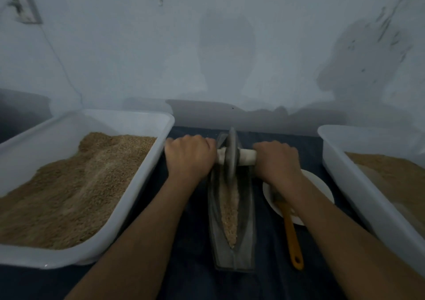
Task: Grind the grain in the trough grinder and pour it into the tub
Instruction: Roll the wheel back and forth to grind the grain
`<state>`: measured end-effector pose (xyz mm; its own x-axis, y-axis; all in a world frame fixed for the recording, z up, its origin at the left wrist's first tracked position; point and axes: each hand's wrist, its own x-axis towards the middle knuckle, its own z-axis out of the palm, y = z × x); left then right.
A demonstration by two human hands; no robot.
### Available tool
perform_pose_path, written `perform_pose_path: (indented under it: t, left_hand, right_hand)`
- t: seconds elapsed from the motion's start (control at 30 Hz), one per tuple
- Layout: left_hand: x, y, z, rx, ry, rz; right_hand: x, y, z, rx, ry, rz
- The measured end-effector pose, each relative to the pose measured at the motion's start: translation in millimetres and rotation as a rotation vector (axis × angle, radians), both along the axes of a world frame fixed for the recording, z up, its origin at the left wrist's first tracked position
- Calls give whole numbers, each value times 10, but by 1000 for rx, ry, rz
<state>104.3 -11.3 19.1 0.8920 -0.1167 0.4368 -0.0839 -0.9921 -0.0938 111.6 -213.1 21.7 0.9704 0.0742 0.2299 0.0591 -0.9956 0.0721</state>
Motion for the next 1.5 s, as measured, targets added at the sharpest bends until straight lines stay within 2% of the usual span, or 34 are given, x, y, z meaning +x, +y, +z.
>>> perform_pose_path:
  t: [0.13,0.23,0.33,0.4,0.5,0.67,0.77,0.83,1.03,1.1,1.2,1.33,1.4,1.5]
  left_hand:
    - [-67,5,4,-6,9,0]
    - [-551,156,-185,24,-93,-90]
    - [-895,315,-257,-70,-211,-235]
    - [-889,331,-260,18,-180,-256]
    - [-577,254,-292,157,-97,-171]
    - [43,2,-18,56,-40,-20]
    - [43,-52,68,41,9,8]
    - [-175,-3,4,50,8,-13]
    - [-955,305,-221,44,-64,-221]
    - [-912,275,-207,115,33,-149]
    - [-488,163,-217,31,25,-26]
    - [29,-74,-16,-138,8,119]
    - [122,-104,37,-182,-11,157]
    - [-87,2,-86,-144,6,73]
  right_hand:
    - [-154,-3,-88,11,-79,11]
    - [-623,-29,-176,-51,-279,146]
    - [-1035,-96,-215,-54,-379,223]
    - [-1087,-124,-241,-67,-352,195]
    - [-792,-33,-177,-111,-260,122]
    - [-11,7,-3,6,-23,4]
    - [-85,-4,-72,52,-56,-16]
    - [-342,-34,-151,31,-147,26]
    - [-1036,-96,-227,-48,-361,214]
    - [-988,-78,-213,-70,-351,201]
    - [-598,25,-127,-139,-263,120]
    - [0,57,0,-31,-80,-15]
    - [74,57,-5,-5,-92,-24]
    - [-189,55,-58,-71,-200,35]
